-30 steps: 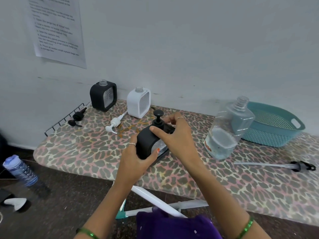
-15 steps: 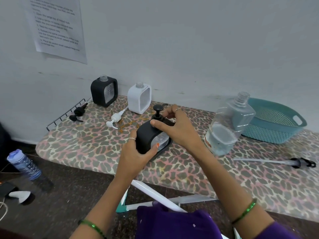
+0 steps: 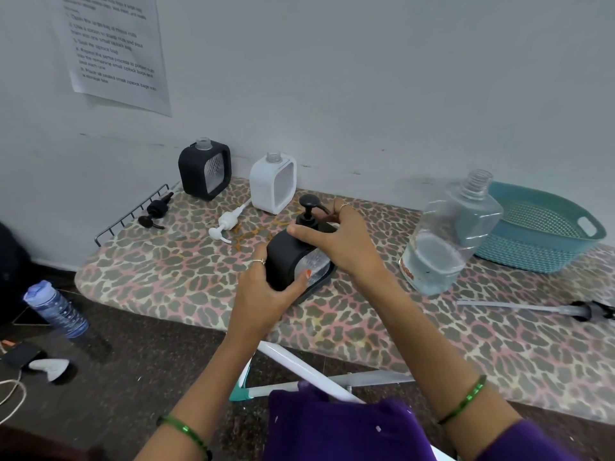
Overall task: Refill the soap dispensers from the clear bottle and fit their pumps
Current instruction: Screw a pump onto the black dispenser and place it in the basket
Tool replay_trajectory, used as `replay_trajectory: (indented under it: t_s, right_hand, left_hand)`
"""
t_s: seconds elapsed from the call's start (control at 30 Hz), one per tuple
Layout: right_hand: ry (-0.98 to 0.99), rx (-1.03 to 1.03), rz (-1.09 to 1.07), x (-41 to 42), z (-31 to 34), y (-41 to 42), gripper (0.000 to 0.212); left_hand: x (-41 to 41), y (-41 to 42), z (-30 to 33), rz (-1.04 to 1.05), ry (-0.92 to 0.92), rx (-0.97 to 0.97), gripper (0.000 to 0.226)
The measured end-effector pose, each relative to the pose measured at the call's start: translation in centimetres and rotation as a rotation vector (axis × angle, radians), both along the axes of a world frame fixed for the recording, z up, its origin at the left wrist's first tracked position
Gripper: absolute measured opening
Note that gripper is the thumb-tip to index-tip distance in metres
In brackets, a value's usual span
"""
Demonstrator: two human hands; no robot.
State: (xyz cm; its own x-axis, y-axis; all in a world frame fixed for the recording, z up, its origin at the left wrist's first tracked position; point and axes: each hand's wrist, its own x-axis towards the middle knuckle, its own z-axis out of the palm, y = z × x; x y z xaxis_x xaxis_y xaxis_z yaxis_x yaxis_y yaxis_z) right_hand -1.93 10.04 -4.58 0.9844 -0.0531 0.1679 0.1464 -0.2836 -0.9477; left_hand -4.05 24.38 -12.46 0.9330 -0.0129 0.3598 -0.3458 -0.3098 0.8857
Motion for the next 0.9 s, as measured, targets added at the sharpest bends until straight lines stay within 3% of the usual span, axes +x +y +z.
replay_trajectory:
  t_s: [0.17, 0.47, 0.67, 0.8, 0.9]
  right_hand:
    - [-0.053, 0.021, 0.035, -0.5, -0.6, 0.4, 0.038]
    - [-0.092, 0.029, 0.119, -0.1, -0.5, -1.5, 0.017]
    - [-0.1, -0.042, 0.002, 0.0, -1.1, -0.8, 0.036]
    - [-0.07, -0.173, 0.148, 0.4, -0.2, -2.1, 0.051]
    - [-0.03, -0.169, 0.286, 0.6, 0.5, -2.6, 0.036]
  left_hand:
    - [0.0, 0.0, 0.1, 0.003, -0.001, 0.017, 0.045]
    - [0.2, 0.1, -0.4, 0.018, -0.012, 0.012, 0.058]
    - [0.0, -0.1, 0.1, 0.014, 0.01, 0.008, 0.046]
    - [0.0, -0.1, 0.2, 0.013, 0.011, 0.015, 0.046]
    - [0.0, -0.1, 0.0, 0.018, -0.003, 0.01, 0.052]
